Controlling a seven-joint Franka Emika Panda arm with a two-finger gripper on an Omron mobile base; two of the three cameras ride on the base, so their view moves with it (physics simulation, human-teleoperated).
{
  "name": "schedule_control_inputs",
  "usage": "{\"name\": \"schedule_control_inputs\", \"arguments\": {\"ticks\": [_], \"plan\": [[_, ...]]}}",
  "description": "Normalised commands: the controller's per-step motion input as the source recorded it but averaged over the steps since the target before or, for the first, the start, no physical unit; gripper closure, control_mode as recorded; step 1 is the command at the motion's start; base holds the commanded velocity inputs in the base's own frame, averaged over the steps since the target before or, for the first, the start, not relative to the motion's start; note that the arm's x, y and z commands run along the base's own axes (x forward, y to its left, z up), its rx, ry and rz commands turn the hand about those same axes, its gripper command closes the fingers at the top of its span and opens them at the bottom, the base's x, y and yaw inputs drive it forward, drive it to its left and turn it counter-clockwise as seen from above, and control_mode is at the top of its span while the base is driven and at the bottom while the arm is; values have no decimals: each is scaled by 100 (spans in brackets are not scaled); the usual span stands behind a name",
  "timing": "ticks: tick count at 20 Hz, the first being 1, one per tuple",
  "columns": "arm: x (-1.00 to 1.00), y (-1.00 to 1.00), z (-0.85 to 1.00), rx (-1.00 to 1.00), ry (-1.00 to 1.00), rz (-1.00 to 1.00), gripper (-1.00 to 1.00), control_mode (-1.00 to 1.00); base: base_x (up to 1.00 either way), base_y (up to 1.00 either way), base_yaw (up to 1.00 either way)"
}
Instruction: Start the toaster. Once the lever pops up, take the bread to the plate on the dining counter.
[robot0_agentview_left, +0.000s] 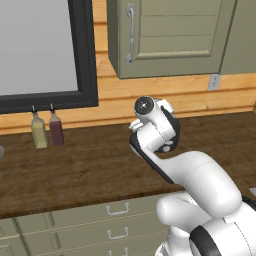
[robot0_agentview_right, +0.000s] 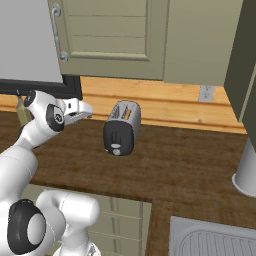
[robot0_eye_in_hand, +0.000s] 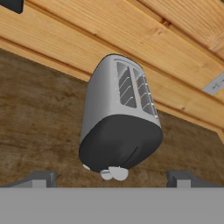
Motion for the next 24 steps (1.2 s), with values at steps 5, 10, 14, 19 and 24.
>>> {"name": "schedule_control_inputs", "arguments": {"ticks": [5,10,14,19,24], "plan": [[0,0,0,0,0,0,-100,-100,0,0,0],[0,0,0,0,0,0,-100,-100,0,0,0],[0,0,0,0,0,0,-100,-100,0,0,0],[0,0,0,0,0,0,-100,-100,0,0,0],[0,0,0,0,0,0,-100,-100,0,0,0]]}}
